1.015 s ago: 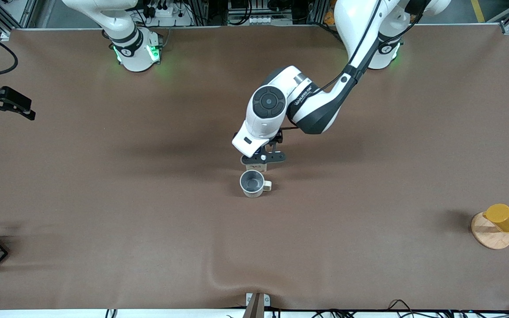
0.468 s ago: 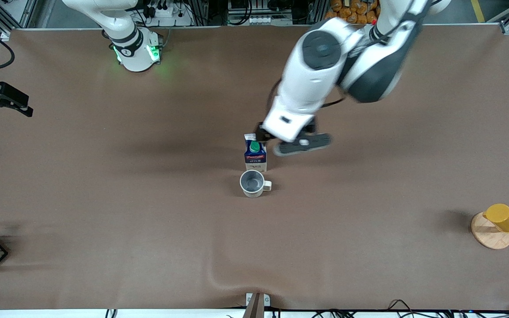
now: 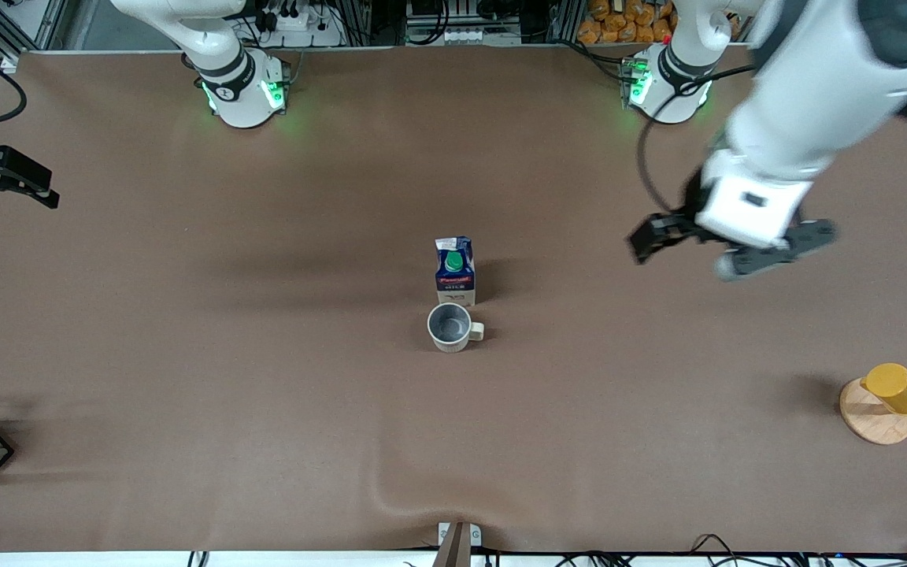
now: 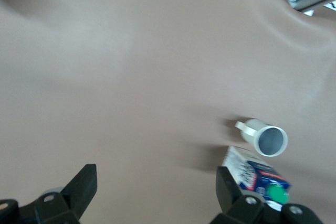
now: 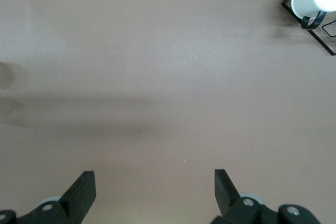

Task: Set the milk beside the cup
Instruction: 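Open the left gripper and retract it from the carton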

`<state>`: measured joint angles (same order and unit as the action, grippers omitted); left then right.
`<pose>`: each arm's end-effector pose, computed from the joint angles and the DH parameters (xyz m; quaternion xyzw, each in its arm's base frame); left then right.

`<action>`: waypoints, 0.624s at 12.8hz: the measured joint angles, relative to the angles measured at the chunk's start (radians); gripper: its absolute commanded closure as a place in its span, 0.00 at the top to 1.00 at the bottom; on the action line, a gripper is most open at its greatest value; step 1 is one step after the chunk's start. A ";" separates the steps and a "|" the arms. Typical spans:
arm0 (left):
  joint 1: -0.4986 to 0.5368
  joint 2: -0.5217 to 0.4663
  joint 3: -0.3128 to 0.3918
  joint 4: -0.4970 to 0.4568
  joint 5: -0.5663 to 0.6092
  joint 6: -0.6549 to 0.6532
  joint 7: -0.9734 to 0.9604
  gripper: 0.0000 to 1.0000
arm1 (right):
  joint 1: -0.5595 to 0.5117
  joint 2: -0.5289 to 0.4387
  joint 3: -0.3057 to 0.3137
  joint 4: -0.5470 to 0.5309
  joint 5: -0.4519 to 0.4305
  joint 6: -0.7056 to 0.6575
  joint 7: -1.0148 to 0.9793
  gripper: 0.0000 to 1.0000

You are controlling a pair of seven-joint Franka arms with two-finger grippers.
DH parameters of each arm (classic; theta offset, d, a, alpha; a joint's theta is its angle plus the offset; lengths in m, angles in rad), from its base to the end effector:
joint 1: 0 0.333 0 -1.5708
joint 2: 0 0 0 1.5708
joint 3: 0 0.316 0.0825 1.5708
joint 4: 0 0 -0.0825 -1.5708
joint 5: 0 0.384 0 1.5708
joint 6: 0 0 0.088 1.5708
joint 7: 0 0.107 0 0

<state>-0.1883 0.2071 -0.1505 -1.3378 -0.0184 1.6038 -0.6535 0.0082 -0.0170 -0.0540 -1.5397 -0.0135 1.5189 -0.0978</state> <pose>0.5886 -0.1980 0.6174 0.9866 0.1586 0.0152 0.0362 0.5437 -0.0267 0.6439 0.9996 0.0257 -0.0024 0.0061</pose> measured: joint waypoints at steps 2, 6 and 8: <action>0.092 -0.043 0.000 -0.031 0.000 -0.016 0.158 1.00 | 0.000 0.000 0.000 0.002 0.000 0.010 0.001 1.00; 0.189 -0.121 -0.003 -0.105 0.000 -0.032 0.353 1.00 | 0.000 0.000 0.001 0.003 0.000 0.014 0.001 1.00; 0.191 -0.137 -0.007 -0.122 0.000 -0.034 0.358 1.00 | 0.000 0.000 0.001 0.003 0.000 0.014 0.001 1.00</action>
<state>0.0022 0.0697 -0.1571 -1.4601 -0.0180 1.5697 -0.2952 0.0082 -0.0170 -0.0529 -1.5366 -0.0135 1.5332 -0.0967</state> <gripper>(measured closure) 0.000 0.000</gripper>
